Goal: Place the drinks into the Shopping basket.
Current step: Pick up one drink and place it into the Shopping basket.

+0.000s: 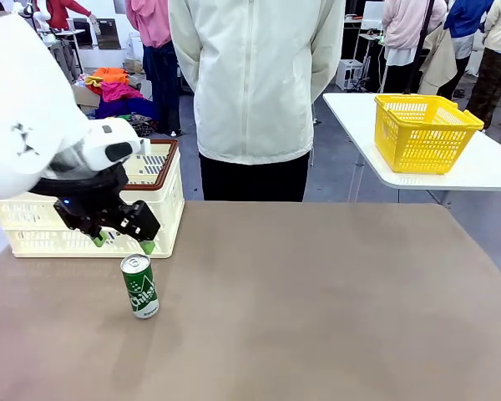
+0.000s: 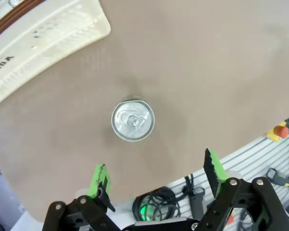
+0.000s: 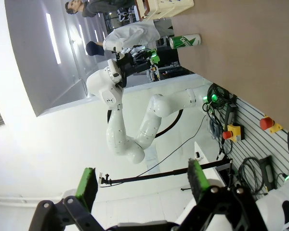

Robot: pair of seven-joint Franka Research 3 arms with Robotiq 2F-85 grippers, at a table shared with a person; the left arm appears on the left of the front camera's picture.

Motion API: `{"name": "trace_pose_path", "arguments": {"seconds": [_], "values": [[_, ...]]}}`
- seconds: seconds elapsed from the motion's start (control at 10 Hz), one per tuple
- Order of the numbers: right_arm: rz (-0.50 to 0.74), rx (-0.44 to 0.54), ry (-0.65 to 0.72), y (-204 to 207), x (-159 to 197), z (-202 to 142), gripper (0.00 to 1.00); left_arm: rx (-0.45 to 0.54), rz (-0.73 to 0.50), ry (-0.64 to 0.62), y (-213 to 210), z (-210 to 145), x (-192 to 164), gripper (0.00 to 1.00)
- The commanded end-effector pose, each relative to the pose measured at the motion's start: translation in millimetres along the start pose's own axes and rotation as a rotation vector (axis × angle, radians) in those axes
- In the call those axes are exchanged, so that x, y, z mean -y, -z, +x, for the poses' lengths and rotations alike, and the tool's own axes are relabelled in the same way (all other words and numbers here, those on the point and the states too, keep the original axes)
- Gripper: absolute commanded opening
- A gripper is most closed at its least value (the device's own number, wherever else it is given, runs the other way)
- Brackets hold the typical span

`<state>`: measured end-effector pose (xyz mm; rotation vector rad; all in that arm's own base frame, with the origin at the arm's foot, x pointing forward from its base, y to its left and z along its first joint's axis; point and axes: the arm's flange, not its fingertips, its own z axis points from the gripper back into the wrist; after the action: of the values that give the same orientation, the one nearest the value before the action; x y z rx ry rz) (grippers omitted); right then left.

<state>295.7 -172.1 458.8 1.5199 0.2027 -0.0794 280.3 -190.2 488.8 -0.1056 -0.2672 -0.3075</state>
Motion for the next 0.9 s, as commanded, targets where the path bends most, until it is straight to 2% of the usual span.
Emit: {"name": "trace_pose_path", "arguments": {"seconds": [0.0, 0.1, 0.2, 0.4, 0.8], "values": [[-0.016, -0.007, 0.018, -1.7, -5.9, -2.4, 1.0, -0.025, -0.078, 0.033, -15.4, -8.1, -10.1, 1.0], [-0.016, -0.007, 0.018, -1.7, -5.9, -2.4, 1.0, -0.025, -0.078, 0.033, -15.4, -8.1, -10.1, 1.0], [-0.016, -0.007, 0.018, -1.7, -5.9, -2.4, 1.0, -0.007, -0.016, 0.006, -2.9, -1.6, -1.6, 1.0], [-0.016, -0.007, 0.018, -1.7, -5.9, -2.4, 1.0, -0.026, 0.068, -0.058, 18.2, 5.6, -9.6, 1.0], [-0.016, -0.007, 0.018, -1.7, -5.9, -2.4, 1.0, -0.031, 0.078, -0.145, 74.0, 22.3, -19.0, 1.0]]}}
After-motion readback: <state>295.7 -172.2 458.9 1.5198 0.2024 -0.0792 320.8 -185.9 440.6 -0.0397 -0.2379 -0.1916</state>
